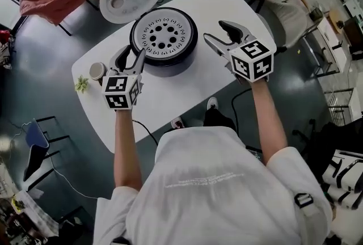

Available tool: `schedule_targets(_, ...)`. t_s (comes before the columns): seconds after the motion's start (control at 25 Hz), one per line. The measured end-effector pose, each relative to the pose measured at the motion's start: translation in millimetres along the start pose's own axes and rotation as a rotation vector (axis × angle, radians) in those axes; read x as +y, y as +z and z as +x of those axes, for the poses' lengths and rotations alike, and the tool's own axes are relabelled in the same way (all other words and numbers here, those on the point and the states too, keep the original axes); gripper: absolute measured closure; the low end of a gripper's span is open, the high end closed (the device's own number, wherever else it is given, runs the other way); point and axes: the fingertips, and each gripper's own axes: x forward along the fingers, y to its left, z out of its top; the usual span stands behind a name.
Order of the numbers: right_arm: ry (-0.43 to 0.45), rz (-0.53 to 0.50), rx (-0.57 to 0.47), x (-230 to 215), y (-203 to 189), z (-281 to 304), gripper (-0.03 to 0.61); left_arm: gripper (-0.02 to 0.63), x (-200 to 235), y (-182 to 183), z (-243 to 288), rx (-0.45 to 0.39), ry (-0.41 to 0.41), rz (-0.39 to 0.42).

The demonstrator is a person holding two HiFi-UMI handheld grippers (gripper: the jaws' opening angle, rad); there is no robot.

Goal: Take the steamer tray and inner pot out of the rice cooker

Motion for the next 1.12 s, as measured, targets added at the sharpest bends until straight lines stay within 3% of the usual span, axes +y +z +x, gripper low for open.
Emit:
schedule_targets(0.52,0.298,-0.092,0.133,-21,3,133,0.305,0.417,37,-9,17,0.060,0.253,-0.098)
schedule_targets(0.92,0.415,-0.168,0.281,-10,-33,199,0.308,0.417,46,-38,18,0.116,0.344,-0.187)
schedule_targets(1.12,0.414,-0.206,0.311,-20,-40,215,0.316,0.417,43,-41,24,0.125,0.357,-0.196)
